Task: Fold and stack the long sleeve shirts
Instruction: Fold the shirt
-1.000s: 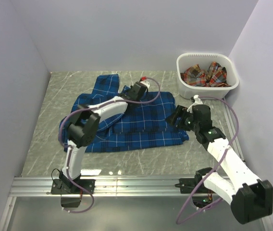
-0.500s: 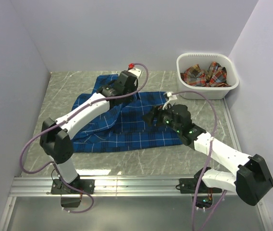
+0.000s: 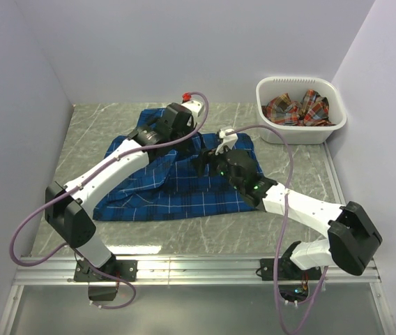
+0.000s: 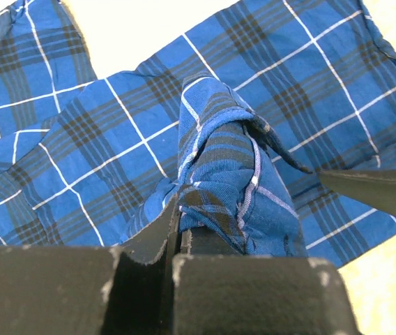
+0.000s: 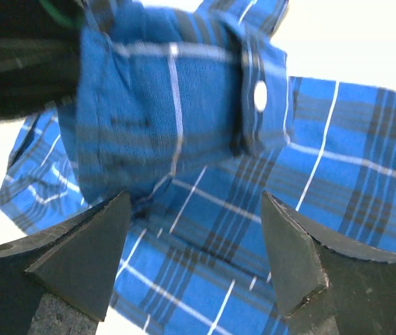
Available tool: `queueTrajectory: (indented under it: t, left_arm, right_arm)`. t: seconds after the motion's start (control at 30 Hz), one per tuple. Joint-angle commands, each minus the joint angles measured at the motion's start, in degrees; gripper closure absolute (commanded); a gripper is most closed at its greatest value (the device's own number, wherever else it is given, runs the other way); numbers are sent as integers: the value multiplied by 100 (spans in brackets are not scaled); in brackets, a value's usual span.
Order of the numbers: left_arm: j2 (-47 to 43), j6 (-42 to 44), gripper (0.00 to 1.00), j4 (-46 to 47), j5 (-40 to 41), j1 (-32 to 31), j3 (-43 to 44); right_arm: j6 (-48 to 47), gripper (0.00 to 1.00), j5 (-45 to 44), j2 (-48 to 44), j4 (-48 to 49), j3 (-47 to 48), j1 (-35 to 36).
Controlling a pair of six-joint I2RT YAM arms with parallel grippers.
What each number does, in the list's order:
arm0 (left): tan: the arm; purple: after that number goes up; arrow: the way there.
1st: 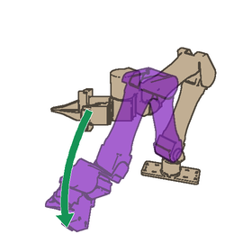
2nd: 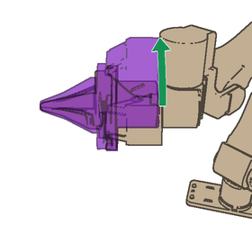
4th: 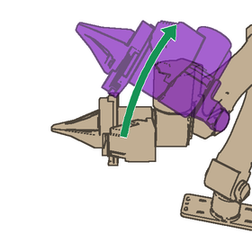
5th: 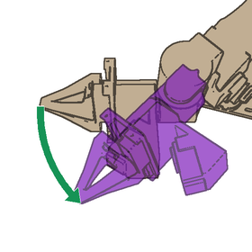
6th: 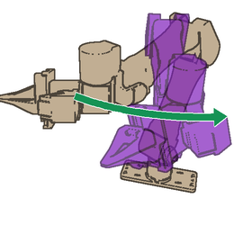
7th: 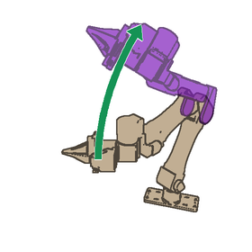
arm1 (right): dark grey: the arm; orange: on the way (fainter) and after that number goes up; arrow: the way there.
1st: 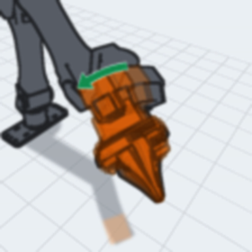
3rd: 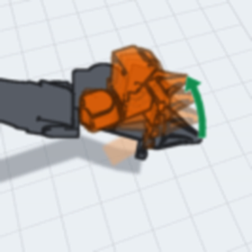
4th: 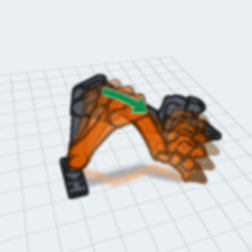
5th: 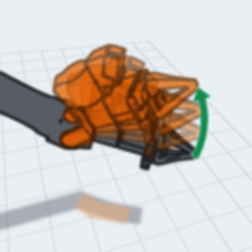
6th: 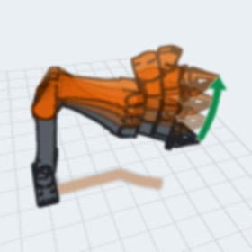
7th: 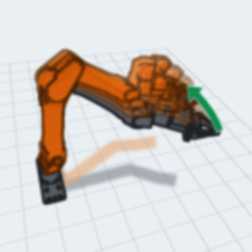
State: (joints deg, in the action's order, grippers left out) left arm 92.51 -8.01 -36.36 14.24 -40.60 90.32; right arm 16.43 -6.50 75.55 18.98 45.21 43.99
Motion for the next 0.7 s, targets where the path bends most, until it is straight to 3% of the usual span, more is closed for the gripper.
queueTrajectory:
  t: [0.0, 0.23, 0.37, 0.47, 0.5, 0.6, 0.67]
  left_arm:
    - [-216, -51, 100, 6, -211, -45, -24]
    - [-189, 10, 99, -99, -281, -124, 20]
    - [-233, 63, 100, -126, -316, -150, -15]
    - [-277, 98, 99, -117, -343, -168, -50]
    - [-286, 107, 99, -108, -352, -176, -59]
    - [-312, 150, 99, -143, -361, -194, -68]
    - [-347, 168, 99, -117, -317, -194, -103]
  right_arm:
    - [-429, 19, -684, 47, 474, 383, 197]
    - [-737, 21, -1116, 215, 624, 497, 312]
    - [-930, 33, -1160, 258, 677, 515, 304]
    - [-1106, 47, -1117, 302, 659, 559, 312]
    - [-1176, 59, -1090, 311, 651, 568, 312]
    - [-1325, 79, -906, 311, 616, 594, 312]
    - [-1387, 87, -783, 329, 493, 699, 312]
